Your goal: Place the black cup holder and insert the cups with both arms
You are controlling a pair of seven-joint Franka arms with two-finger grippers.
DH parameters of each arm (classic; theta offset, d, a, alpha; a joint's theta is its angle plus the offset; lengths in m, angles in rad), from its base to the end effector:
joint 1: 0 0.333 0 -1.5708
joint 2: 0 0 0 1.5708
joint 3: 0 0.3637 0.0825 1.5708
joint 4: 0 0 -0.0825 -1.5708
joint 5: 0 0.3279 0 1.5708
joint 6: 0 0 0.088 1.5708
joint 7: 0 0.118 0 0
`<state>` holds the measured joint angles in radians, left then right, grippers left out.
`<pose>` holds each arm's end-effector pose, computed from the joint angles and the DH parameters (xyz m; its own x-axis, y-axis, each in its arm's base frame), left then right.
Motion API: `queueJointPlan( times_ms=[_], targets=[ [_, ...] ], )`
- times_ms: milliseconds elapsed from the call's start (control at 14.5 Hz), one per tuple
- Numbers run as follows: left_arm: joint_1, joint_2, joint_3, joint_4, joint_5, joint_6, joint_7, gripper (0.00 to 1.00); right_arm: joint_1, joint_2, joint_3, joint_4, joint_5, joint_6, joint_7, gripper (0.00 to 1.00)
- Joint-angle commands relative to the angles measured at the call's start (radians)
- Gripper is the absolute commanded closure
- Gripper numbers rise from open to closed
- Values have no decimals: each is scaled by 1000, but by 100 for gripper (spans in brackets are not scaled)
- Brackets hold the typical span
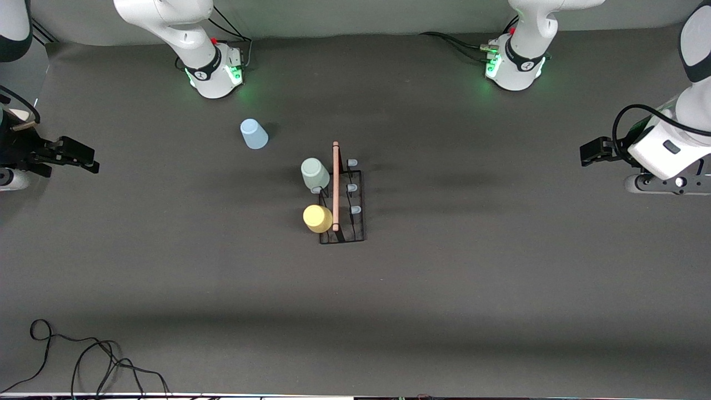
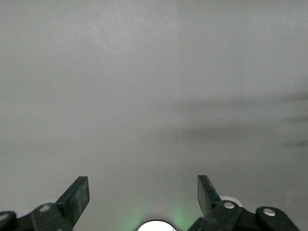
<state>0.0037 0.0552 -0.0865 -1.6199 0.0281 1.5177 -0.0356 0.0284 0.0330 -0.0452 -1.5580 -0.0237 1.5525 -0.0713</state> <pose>0.5042 -0.0370 0.6093 0.9868 -0.0453 -0.1556 -0.0504 -0.9983 -0.0287 0.5072 -0.0109 0.6484 0.9977 0.0540 -0.0401 0.0549 -0.9982 0.0224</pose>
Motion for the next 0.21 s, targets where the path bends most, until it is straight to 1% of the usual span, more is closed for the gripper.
queueJointPlan(
  times_ms=[0,138],
  targets=[
    [2,-20,2,-11,6,-13,14,0,8,1,4,4,-24,9,5,0],
    [2,-20,2,-11,6,-13,14,0,7,2,4,4,-18,8,5,0]
  ],
)
